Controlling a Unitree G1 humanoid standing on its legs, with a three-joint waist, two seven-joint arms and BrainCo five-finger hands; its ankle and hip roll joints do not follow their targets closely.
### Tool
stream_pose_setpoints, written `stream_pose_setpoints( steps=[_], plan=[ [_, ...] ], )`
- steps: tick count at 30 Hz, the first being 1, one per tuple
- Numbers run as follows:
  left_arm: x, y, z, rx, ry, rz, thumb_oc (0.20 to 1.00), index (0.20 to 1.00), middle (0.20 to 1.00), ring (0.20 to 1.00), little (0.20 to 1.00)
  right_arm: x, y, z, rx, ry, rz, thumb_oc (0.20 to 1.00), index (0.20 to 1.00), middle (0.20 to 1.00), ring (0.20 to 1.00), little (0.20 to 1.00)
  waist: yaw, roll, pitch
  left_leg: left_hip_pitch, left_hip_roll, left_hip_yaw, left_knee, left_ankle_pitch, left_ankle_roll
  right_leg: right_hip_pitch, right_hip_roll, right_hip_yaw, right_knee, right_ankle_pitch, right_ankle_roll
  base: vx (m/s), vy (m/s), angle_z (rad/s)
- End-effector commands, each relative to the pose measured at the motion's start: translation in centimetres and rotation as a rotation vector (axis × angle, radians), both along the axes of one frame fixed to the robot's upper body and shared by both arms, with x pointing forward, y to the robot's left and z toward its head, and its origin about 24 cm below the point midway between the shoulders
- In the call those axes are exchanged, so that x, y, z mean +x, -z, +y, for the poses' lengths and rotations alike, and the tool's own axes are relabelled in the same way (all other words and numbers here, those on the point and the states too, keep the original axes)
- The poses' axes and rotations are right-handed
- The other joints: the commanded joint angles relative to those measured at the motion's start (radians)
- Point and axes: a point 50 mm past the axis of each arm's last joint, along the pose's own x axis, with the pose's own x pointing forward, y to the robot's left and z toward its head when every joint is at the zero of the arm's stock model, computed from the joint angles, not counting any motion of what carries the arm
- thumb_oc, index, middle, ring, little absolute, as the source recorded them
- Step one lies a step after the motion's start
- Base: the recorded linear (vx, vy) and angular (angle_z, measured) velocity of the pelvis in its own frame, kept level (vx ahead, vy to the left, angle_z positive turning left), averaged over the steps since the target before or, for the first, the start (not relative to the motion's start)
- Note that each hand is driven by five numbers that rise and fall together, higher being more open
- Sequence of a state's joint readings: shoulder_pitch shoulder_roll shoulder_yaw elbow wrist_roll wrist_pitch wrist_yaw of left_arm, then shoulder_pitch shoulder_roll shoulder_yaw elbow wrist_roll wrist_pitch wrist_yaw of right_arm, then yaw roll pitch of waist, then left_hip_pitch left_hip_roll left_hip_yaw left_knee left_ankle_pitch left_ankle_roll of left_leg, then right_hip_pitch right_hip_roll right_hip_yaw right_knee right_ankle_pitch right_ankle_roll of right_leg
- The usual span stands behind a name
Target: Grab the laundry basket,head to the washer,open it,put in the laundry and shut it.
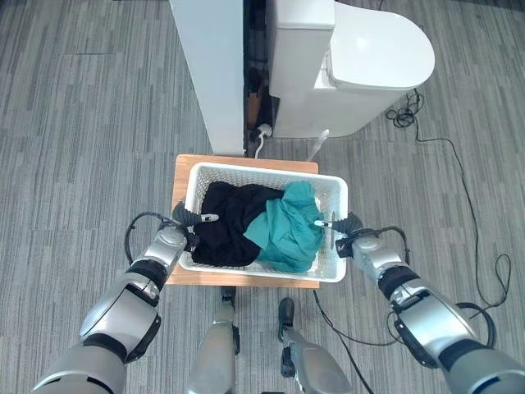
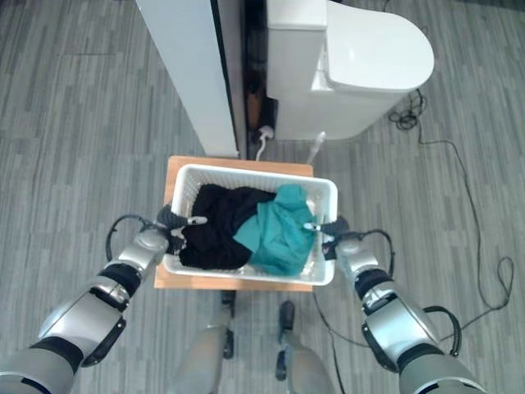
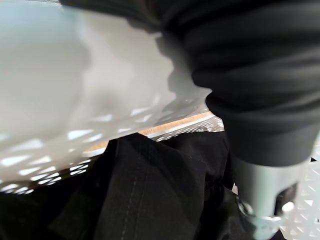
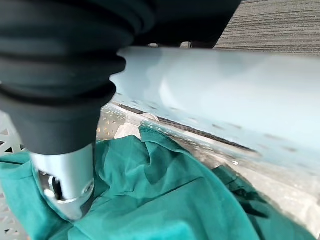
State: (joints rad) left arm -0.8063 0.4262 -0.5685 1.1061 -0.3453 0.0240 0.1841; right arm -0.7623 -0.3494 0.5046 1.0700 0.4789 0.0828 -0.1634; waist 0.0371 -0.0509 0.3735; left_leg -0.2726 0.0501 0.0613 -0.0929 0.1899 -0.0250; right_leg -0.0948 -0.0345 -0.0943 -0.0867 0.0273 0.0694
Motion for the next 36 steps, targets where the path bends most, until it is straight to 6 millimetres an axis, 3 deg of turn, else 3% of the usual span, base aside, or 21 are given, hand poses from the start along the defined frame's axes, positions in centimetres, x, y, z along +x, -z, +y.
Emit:
stream_pose_setpoints(
  steps=[1, 3, 4, 6, 7, 8, 9, 12, 13, 22, 32, 36],
  plan=[
    [0.2, 0.8, -2.0, 0.001, 0.032, 0.035, 1.000, 1.000, 1.000, 1.000, 1.000, 0.7, -0.8, 1.8, 0.060, -0.040, -0.037, 1.000, 1.000, 1.000, 1.000, 1.000, 0.012, -0.015, 0.021, 0.028, -0.001, -0.035, 0.070, -0.117, -0.010, -0.121, -0.076, -0.023, 0.073, 0.072, 0.054, 0.00, 0.000, 0.00],
    [0.1, 1.1, -2.3, -0.002, 0.032, 0.051, 1.000, 1.000, 1.000, 1.000, 1.000, 0.9, -0.8, 1.9, 0.063, -0.033, -0.024, 1.000, 1.000, 1.000, 1.000, 1.000, 0.015, -0.007, 0.027, 0.026, -0.005, -0.038, 0.064, -0.111, -0.011, -0.124, -0.077, -0.023, 0.071, 0.075, 0.052, 0.00, 0.000, 0.00],
    [0.1, 1.1, -2.4, -0.004, 0.030, 0.054, 0.611, 0.611, 0.611, 0.611, 0.611, 0.9, -0.9, 2.1, 0.073, -0.029, -0.024, 1.000, 1.000, 1.000, 1.000, 1.000, 0.016, -0.006, 0.027, 0.024, -0.006, -0.039, 0.062, -0.110, -0.011, -0.126, -0.077, -0.023, 0.071, 0.075, 0.052, 0.00, 0.000, 0.00],
    [0.1, 1.4, -2.5, 0.002, 0.027, 0.080, 0.200, 0.200, 0.200, 0.200, 0.200, 1.0, -0.6, 2.0, 0.059, -0.020, 0.009, 1.000, 1.000, 1.000, 1.000, 1.000, 0.017, -0.002, 0.027, 0.020, -0.008, -0.043, 0.059, -0.106, -0.012, -0.129, -0.077, -0.025, 0.070, 0.075, 0.051, 0.01, 0.003, 0.02],
    [0.0, 1.6, -2.5, 0.025, 0.034, 0.098, 0.200, 0.200, 0.200, 0.200, 0.200, 1.1, -0.7, 2.0, 0.047, -0.014, 0.021, 1.000, 1.000, 1.000, 1.000, 1.000, 0.018, -0.001, 0.026, 0.018, -0.008, -0.044, 0.056, -0.104, -0.012, -0.130, -0.077, -0.025, 0.068, 0.076, 0.050, 0.02, 0.010, 0.06],
    [0.0, 1.7, -2.5, 0.047, 0.034, 0.112, 0.200, 0.200, 0.200, 0.200, 0.200, 1.2, -0.8, 2.2, 0.039, -0.019, 0.026, 0.834, 0.834, 0.834, 0.834, 0.834, 0.018, 0.000, 0.025, 0.017, -0.009, -0.045, 0.053, -0.101, -0.012, -0.132, -0.077, -0.026, 0.067, 0.076, 0.050, 0.02, 0.013, 0.06],
    [0.1, 1.7, -2.5, 0.069, 0.042, 0.120, 0.200, 0.200, 0.200, 0.200, 0.200, 1.2, -0.7, 2.1, 0.027, -0.018, 0.039, 0.567, 0.567, 0.567, 0.567, 0.567, 0.018, 0.001, 0.023, 0.016, -0.009, -0.046, 0.050, -0.100, -0.012, -0.133, -0.077, -0.025, 0.066, 0.076, 0.050, 0.02, 0.012, 0.07],
    [0.1, 1.7, -3.0, 0.099, 0.087, 0.129, 0.200, 0.200, 0.200, 0.200, 0.200, 1.3, -0.7, 2.3, 0.015, -0.027, 0.046, 0.432, 0.432, 0.432, 0.432, 0.432, 0.018, 0.004, 0.023, 0.014, -0.012, -0.050, 0.042, -0.094, -0.012, -0.138, -0.076, -0.025, 0.067, 0.077, 0.051, 0.01, 0.010, 0.08],
    [-0.1, 2.0, -3.0, 0.122, 0.100, 0.150, 0.200, 0.200, 0.200, 0.200, 0.200, 1.3, -0.7, 2.3, 0.007, -0.031, 0.052, 0.200, 0.200, 0.200, 0.200, 0.200, 0.017, 0.005, 0.023, 0.013, -0.012, -0.050, 0.040, -0.093, -0.012, -0.139, -0.077, -0.025, 0.067, 0.078, 0.051, 0.01, 0.013, 0.05],
    [-0.4, 2.7, -3.8, 0.219, 0.138, 0.160, 0.200, 0.200, 0.200, 0.200, 0.200, 1.1, -0.3, 1.8, -0.003, 0.008, 0.061, 0.200, 0.200, 0.200, 0.200, 0.200, 0.017, 0.010, 0.024, 0.010, -0.019, -0.052, 0.040, -0.096, -0.008, -0.140, -0.077, -0.024, 0.069, 0.076, 0.052, 0.00, 0.006, 0.02],
    [-1.1, 2.3, -3.6, 0.125, 0.189, 0.055, 0.200, 0.200, 0.200, 0.200, 0.200, 0.0, -0.2, 0.4, 0.021, -0.021, -0.018, 0.200, 0.200, 0.200, 0.200, 0.200, 0.012, 0.012, -0.021, 0.055, -0.023, -0.045, 0.054, -0.134, 0.004, -0.109, -0.088, -0.015, 0.104, 0.050, 0.058, 0.02, 0.015, 0.00],
    [-3.2, 1.0, -2.5, 0.040, 0.279, -0.043, 0.200, 0.200, 0.200, 0.200, 0.200, -3.2, -0.5, -3.9, 0.000, -0.042, -0.094, 0.200, 0.200, 0.200, 0.200, 0.200, -0.001, 0.016, -0.080, 0.142, -0.025, -0.032, 0.061, -0.179, 0.016, -0.038, -0.100, -0.013, 0.114, 0.026, 0.066, 0.12, 0.049, 0.00]
  ],
)
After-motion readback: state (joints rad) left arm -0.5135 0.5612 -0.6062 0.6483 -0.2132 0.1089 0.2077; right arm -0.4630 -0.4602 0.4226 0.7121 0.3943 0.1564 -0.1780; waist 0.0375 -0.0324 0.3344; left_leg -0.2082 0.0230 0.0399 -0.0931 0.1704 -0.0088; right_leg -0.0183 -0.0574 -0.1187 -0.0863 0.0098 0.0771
